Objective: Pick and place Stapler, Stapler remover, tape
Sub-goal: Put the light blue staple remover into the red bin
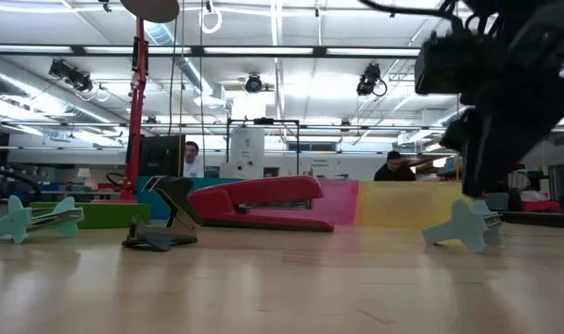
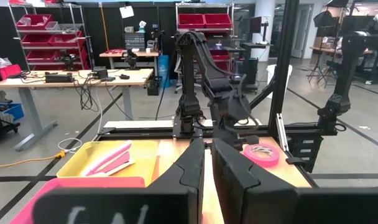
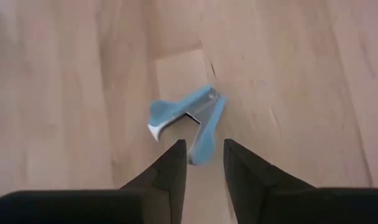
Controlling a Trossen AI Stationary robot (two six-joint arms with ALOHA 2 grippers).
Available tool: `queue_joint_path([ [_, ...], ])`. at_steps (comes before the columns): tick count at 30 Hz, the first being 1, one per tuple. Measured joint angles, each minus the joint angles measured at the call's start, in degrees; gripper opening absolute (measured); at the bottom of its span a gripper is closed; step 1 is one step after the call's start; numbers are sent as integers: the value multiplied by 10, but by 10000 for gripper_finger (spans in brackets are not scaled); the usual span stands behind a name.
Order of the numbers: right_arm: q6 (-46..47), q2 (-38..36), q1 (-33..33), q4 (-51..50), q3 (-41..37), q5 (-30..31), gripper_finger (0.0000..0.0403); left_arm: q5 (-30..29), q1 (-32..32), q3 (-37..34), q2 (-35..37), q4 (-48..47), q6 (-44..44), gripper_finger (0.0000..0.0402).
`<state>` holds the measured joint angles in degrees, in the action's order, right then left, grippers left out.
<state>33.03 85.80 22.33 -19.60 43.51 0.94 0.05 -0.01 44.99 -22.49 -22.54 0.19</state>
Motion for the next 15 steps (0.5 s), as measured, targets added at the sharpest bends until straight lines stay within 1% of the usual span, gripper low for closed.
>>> queue_joint_path([
  [8,-5,25,-2,7,0,-2,157,0,0,0,0,0,0,34],
  [11,-6,25,-5,6,0,-2,162,0,0,0,0,0,0,34],
  [15,-6,25,-10,7,0,-5,156,0,0,0,0,0,0,34],
])
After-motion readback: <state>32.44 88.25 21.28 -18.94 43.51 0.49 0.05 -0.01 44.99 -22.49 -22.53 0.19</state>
